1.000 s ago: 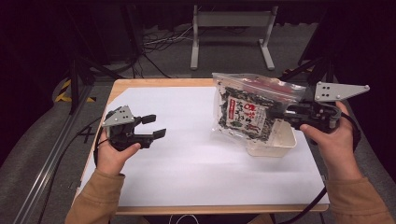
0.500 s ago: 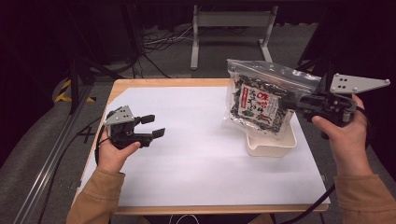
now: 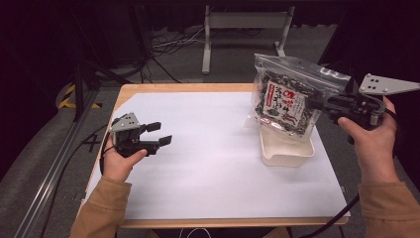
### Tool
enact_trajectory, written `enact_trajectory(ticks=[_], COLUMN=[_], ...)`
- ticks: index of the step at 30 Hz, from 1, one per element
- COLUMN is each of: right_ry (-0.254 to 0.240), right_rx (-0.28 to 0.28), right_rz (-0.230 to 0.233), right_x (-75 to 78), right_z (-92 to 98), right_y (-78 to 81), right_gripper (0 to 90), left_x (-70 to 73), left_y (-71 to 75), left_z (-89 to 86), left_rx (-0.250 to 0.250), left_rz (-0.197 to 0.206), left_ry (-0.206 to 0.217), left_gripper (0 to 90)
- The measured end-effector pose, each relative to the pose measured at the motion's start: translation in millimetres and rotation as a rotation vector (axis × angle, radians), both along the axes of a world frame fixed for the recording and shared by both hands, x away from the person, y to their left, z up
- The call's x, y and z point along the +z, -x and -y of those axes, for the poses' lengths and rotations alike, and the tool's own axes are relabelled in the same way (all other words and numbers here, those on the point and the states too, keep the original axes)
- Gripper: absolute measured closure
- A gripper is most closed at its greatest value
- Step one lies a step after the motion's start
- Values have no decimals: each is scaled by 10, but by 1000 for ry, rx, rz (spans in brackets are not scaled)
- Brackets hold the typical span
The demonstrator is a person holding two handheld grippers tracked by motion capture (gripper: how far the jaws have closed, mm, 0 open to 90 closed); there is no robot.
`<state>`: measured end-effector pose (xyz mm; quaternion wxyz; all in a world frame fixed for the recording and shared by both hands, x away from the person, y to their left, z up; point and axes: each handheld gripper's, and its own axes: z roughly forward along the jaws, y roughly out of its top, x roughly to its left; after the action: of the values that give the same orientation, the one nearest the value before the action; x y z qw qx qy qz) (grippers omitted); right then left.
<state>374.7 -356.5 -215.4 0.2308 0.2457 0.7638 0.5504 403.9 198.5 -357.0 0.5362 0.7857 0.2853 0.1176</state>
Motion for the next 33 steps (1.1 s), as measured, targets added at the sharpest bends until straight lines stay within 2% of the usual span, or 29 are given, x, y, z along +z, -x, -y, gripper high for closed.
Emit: enact_trajectory(ticks=[6, 14, 29, 33], right_ry=[22, 13, 5, 19], right_rx=[-47, -95, -140, -155], right_rz=[7, 2, -26, -23], right_x=[-43, -144, -433, -486], right_z=[59, 112, 189, 187], right_y=[-14, -36, -77, -74], right_gripper=[758, 758, 757, 757], left_x=[-30, -42, -72, -75], left_y=[-25, -41, -43, -40], left_z=[-15, -34, -66, -80], left_rx=[7, 12, 26, 30], left_rz=[-6, -1, -5, -12], left_ry=[8, 1, -2, -1], left_gripper=[316, 316, 317, 319])
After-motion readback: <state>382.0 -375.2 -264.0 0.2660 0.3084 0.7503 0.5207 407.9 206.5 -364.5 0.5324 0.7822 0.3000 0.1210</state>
